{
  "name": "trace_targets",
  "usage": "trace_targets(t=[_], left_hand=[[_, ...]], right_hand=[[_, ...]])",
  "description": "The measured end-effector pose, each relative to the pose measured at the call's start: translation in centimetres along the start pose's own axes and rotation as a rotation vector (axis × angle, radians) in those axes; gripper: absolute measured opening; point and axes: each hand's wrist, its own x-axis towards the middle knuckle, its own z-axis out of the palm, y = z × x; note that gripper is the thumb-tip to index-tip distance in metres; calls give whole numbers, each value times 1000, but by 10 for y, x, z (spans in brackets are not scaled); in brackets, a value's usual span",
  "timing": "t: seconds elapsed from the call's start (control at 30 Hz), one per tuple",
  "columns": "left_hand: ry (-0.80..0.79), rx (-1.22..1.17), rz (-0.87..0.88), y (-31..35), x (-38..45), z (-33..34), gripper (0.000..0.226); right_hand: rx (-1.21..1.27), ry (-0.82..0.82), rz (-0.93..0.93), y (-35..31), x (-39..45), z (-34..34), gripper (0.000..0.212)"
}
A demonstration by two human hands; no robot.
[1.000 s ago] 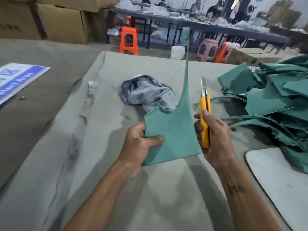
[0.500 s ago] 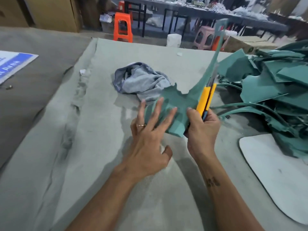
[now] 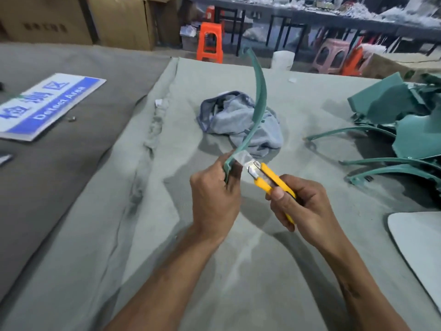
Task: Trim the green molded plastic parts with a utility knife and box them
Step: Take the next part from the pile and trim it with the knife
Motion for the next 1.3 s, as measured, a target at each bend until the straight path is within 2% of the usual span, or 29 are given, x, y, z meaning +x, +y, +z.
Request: trace_targets(t=[0.1,0.27,0.33,0.43,0.5,0.57,0.63,0.73,0.8,0.83,0.9,1.0,1.07,1.13,1.2,1.27,1.3], left_hand=[[-38,-21,-14,-4,-1,0,6],[-46,-53,26,-4,0,-1,21],[-42,-78,38,-3,-2,0,22],[-43,-70,43,-2,-2,1,37],[-51,-52,47,-4,-2,1,30],[-48,-44,54,-3,-2,-1,17],[-44,-40,72,-3,-1,-3,14],[-68,-32,84,-5,-5,-2,18],[-55,-35,96,-5,-5,-2,33],[-50,-47,92,-5,-5,-2,32],[-53,-61,72,-6,-4,-3,14],[-50,-71,20,-5,-3,-3,13],[-50,-110,-28,-4,-3,-3,8],[-56,-177,-83,-2,-4,-3,8],[-74,-225,-100,-1,-4,-2,6],[-77,-226,-84,-3,-4,-2,0],[-69,-229,-88,-5,-4,-2,4]], right_hand=[[-26,-37,-16,0,2,5,48],[-192,224,-92,-6,5,8,34],[-266,205,-179,-10,4,5,25],[-285,110,-274,-14,1,9,15],[-333,174,-242,-11,5,13,19],[-411,312,-156,-7,8,15,30],[-436,410,-168,-6,8,11,30],[-433,299,-343,-8,3,11,29],[-451,241,-387,-3,2,13,33],[-487,267,-378,0,3,12,34],[-562,412,-285,5,7,12,34],[-591,620,-203,5,9,5,35],[-595,591,-298,5,6,3,34],[-564,486,-406,5,3,3,37],[-540,442,-437,6,3,4,39],[-574,521,-384,6,6,5,39],[-590,592,-331,5,8,4,38]])
